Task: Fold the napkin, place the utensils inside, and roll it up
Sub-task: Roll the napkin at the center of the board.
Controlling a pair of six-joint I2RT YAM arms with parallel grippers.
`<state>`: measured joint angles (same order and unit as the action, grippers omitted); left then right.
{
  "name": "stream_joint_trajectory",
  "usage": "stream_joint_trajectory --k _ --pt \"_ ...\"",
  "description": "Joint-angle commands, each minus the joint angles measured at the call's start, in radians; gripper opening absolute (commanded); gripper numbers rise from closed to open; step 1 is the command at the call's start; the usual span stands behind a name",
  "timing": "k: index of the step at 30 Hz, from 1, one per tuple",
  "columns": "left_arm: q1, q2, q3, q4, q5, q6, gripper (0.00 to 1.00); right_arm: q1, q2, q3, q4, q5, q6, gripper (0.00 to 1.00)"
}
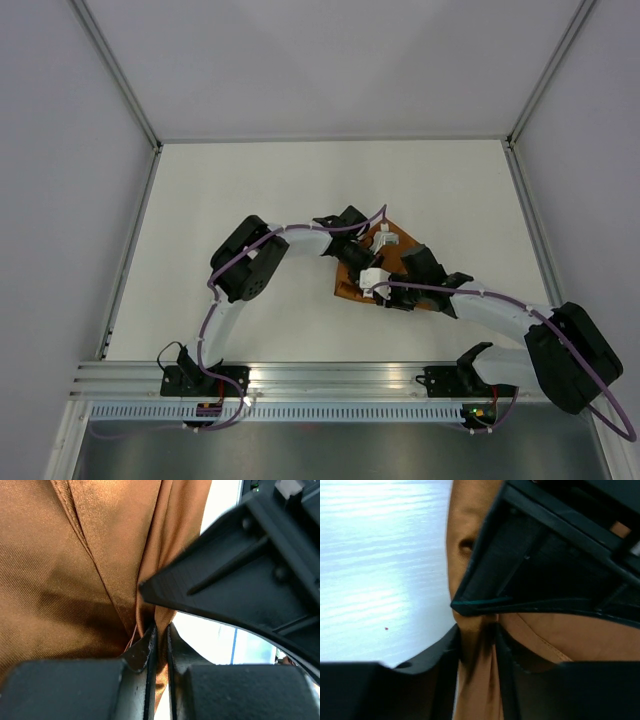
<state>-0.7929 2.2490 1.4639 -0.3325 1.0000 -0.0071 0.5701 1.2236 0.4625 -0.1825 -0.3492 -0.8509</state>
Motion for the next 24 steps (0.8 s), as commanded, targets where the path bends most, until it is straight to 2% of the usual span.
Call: stream_joint_trajectory --k 1,4,6,11,15,19,24 --pt "0.006 0.052 -0.005 -0.079 -0.075 -0.022 0.13 0.007 0.048 0.03 0.002 0.01 0.006 0.34" --pt "0.018 0.021 -0.013 -0.044 -0.083 -0.065 0.25 0.007 0.095 0.063 -0.061 -0.011 -0.007 0.25" --pt "0.026 -0.021 -0.028 0.007 -0.08 -0.106 0.27 0.005 0.115 0.08 -0.093 -0.037 -0.017 0.2" --pt "0.064 -0.104 -0.057 0.107 -0.051 -0.195 0.32 -0.027 0.184 0.149 -0.21 -0.118 -0.042 0.17" --pt "0.084 -0.172 -0.086 0.182 -0.043 -0.254 0.33 -0.062 0.27 0.237 -0.334 -0.192 -0.086 0.16" --pt "0.112 -0.274 -0.161 0.28 -0.101 -0.301 0.33 -0.125 0.382 0.346 -0.481 -0.279 -0.154 0.15" --pt "0.15 -0.403 -0.289 0.397 -0.283 -0.358 0.3 -0.176 0.54 0.487 -0.639 -0.32 -0.209 0.15"
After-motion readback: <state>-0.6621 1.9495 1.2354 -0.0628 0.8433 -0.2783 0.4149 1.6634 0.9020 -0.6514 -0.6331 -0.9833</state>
